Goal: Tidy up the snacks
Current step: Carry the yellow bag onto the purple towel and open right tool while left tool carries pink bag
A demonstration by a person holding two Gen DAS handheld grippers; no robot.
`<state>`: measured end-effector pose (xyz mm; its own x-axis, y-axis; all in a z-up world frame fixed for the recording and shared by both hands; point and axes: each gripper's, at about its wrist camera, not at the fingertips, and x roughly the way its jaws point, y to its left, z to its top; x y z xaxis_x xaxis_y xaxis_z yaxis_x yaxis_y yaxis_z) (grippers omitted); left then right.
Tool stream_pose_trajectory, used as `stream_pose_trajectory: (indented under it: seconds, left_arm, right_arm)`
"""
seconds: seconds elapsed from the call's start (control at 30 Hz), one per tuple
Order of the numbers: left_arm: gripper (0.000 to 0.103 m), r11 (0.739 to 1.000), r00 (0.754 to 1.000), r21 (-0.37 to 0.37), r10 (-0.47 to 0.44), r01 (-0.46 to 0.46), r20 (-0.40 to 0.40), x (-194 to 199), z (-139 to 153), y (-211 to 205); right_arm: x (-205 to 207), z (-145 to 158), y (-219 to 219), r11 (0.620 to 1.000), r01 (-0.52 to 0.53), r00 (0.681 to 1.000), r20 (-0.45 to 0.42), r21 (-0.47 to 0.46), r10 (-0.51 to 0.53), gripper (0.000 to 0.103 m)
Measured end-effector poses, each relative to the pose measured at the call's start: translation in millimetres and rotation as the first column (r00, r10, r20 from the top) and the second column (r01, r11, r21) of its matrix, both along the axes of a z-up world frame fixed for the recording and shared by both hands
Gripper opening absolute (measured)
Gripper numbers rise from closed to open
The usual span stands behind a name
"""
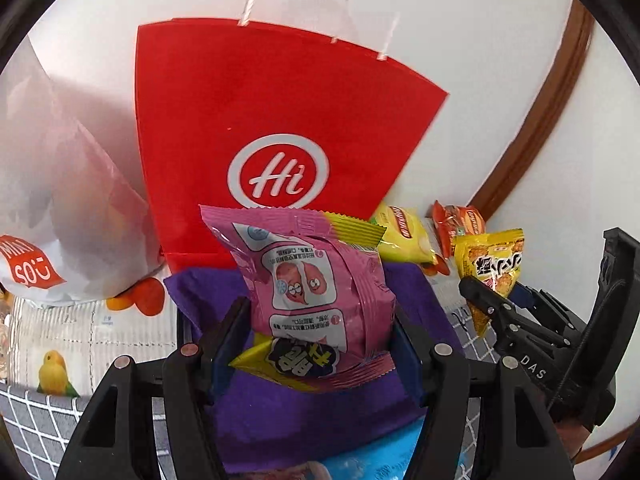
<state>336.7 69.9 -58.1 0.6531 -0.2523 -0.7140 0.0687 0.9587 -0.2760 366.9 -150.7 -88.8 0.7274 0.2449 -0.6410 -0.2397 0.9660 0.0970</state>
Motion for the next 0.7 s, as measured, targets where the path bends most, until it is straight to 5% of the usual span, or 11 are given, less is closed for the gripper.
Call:
stream_pose_trajectory:
  seconds: [0.7]
  left_arm:
    - [0.063,1.000,0.977,0.004,-0.017,0.019,-0.213,45.2,-88.9,-9.0]
  right_arm:
    - [49.1,-82.9,10.0,0.992,-0.080,0.982,-0.177,-0.097,0.062,0.053]
